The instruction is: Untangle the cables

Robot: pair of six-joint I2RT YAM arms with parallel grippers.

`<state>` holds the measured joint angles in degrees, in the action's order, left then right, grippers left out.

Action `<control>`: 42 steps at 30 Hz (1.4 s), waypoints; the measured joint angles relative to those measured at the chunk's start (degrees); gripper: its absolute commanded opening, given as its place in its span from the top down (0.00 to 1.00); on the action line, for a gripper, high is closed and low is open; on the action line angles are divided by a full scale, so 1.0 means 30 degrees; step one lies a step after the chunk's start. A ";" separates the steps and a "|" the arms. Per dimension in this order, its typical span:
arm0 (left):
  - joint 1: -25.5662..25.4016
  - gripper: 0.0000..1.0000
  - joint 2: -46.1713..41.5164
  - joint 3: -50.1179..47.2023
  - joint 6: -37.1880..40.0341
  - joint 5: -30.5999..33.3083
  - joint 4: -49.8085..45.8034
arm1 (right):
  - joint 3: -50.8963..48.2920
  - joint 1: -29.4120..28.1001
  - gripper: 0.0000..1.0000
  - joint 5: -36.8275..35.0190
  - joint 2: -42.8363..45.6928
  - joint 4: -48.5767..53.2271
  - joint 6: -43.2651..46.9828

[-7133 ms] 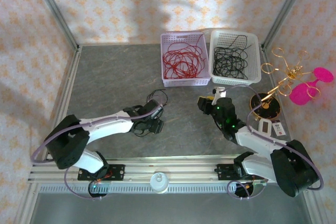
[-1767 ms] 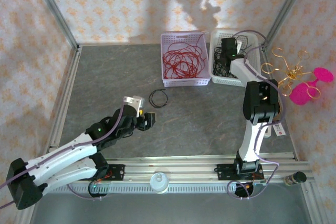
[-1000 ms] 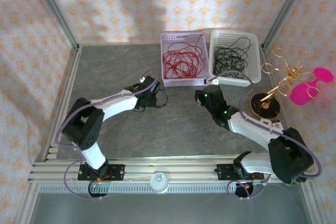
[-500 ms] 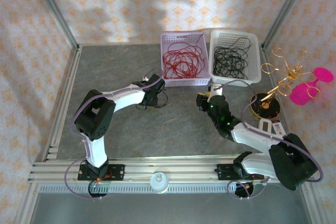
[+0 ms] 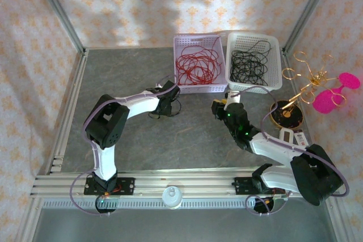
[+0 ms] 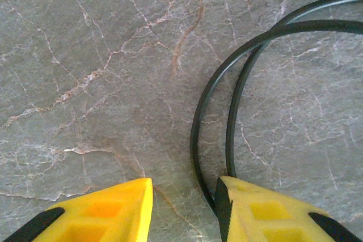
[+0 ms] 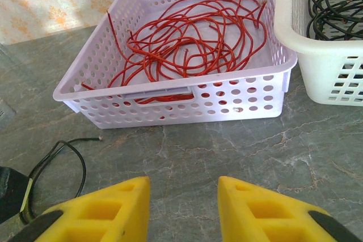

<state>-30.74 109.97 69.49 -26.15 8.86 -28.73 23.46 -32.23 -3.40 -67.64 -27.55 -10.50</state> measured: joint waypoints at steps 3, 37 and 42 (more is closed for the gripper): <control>0.0000 0.59 0.0007 0.0000 0.0000 0.0058 0.0000 | 0.0000 0.0000 0.64 0.0000 0.0000 0.0000 0.0000; 0.0270 1.00 -0.4029 -0.5858 -0.1596 -0.0823 0.3147 | 0.0015 -0.0262 0.63 0.2681 -0.0597 -0.0794 0.0087; 0.0299 1.00 -0.4189 -0.6084 -0.1770 -0.0918 0.3708 | 0.0845 -0.1756 0.62 0.4838 -0.2382 -0.0721 0.0590</control>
<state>-29.85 97.41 51.24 -31.46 6.11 -17.61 26.00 -37.50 11.11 -74.78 -29.71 -8.73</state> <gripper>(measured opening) 0.047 0.377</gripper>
